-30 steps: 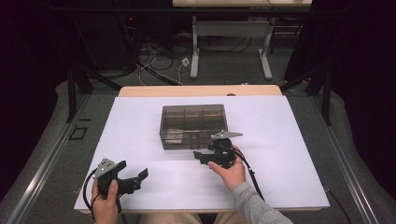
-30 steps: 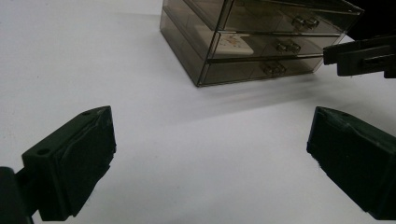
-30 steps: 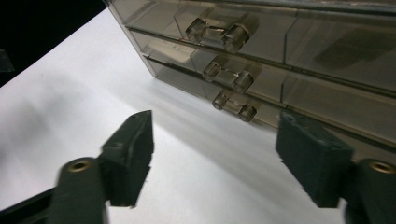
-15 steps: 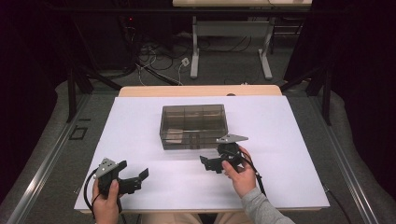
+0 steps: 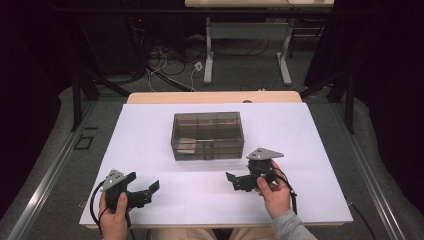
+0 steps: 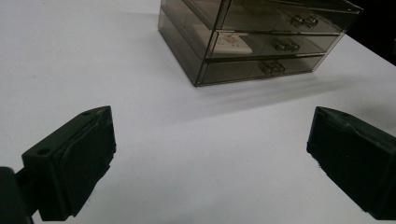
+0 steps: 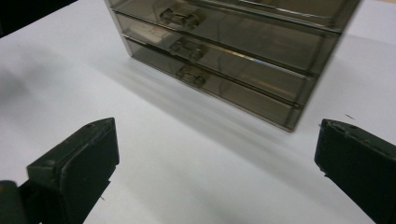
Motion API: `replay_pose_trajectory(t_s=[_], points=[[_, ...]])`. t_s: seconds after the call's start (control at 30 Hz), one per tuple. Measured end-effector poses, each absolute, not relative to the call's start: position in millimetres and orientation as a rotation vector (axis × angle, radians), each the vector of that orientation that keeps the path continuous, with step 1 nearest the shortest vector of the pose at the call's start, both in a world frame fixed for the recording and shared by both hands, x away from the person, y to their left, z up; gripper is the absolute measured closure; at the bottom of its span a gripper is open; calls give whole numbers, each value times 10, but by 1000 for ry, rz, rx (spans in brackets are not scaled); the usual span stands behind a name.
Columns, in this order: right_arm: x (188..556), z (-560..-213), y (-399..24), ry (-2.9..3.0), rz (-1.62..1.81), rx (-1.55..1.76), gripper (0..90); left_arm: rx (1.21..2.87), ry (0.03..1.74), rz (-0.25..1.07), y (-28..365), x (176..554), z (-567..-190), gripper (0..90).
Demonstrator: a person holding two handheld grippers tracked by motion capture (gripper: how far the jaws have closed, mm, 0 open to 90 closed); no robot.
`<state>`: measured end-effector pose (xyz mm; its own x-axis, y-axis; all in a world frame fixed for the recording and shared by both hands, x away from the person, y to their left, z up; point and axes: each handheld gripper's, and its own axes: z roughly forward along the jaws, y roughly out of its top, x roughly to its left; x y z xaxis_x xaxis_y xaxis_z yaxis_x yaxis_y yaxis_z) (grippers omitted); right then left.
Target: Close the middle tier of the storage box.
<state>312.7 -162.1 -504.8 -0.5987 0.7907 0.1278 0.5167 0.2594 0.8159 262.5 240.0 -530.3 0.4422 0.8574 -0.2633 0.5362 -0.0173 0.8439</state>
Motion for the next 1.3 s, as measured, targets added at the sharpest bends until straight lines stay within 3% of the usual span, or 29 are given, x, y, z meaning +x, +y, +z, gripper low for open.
replay_pose_trajectory(t_s=[0.83,1.3], points=[[2939,-5083,-2620,1973,1264,1352,0,1676,1225,408,2390,2620,-5299,16],[2885,-5231,-2969,1907,1238,1455,0,1669,1230,409,2390,2616,-5296,16]])
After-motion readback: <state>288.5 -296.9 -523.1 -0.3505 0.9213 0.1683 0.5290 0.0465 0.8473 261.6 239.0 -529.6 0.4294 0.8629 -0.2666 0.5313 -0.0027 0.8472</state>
